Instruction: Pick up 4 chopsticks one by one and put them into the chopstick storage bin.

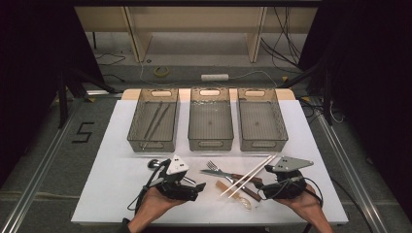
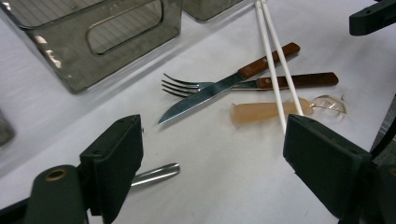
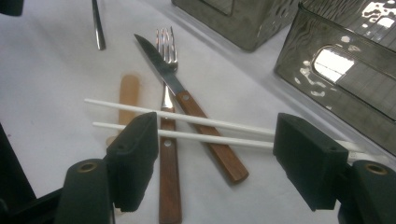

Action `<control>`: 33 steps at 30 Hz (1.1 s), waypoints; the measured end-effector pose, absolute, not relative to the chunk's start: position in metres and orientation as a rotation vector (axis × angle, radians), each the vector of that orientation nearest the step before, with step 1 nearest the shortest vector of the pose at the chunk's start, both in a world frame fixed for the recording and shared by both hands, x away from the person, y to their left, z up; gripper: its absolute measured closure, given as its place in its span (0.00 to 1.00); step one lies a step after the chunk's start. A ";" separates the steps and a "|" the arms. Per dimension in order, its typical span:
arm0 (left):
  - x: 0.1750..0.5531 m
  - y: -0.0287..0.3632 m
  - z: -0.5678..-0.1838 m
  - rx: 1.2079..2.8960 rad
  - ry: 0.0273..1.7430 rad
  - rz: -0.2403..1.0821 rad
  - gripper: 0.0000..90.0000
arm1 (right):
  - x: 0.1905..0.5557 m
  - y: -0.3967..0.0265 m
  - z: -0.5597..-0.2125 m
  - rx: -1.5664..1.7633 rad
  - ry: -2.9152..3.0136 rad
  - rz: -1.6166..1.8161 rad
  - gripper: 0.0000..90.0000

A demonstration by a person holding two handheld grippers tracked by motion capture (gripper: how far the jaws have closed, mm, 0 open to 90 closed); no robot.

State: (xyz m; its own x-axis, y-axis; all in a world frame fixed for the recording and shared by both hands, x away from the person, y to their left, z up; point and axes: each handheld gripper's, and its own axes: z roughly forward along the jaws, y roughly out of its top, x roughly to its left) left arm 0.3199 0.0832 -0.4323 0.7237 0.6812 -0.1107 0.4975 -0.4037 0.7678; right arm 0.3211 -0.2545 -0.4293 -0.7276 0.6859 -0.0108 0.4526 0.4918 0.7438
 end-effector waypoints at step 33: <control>0.357 0.018 -0.444 2.217 0.853 0.212 0.35 | 0.298 -0.263 -0.428 1.065 2.343 1.193 0.33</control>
